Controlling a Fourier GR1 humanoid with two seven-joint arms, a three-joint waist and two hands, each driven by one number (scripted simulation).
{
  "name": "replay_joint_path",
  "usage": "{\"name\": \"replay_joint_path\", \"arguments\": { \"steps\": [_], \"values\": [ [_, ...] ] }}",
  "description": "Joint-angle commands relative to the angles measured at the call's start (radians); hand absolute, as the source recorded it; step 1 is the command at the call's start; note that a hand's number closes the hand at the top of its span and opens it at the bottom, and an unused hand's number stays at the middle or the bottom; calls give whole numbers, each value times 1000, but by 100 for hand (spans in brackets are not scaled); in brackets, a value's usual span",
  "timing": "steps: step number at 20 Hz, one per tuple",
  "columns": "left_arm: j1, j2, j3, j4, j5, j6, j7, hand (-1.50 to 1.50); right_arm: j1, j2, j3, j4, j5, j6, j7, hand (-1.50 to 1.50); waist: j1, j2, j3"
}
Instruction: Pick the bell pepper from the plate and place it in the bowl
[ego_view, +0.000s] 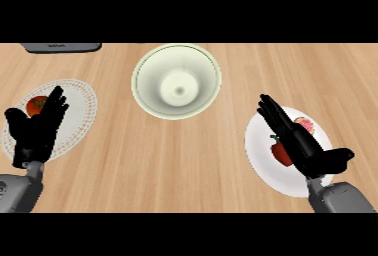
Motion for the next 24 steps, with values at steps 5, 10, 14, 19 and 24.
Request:
{"name": "replay_joint_path", "arguments": {
  "steps": [5,10,14,19,24],
  "values": [
    [-93,-2,67,-101,3,-8,-136,0,-74,76,211,-144,-61,286,-28,-150,44,-20,-19],
    [-5,6,148,-122,78,-60,-208,0,49,-35,98,-200,330,-39,-288,-150,-5,-26,-19],
    [-64,-20,146,-77,67,-74,-201,0,185,-131,124,-243,436,-13,-476,-150,-4,-14,-19],
    [-4,2,169,-121,76,-96,-199,0,274,-311,39,-481,527,-42,-359,-150,-8,-20,-20],
    [-29,6,193,-110,74,-103,-209,0,285,-453,-108,-606,541,3,-135,-150,-10,-17,-21]
  ]
}}
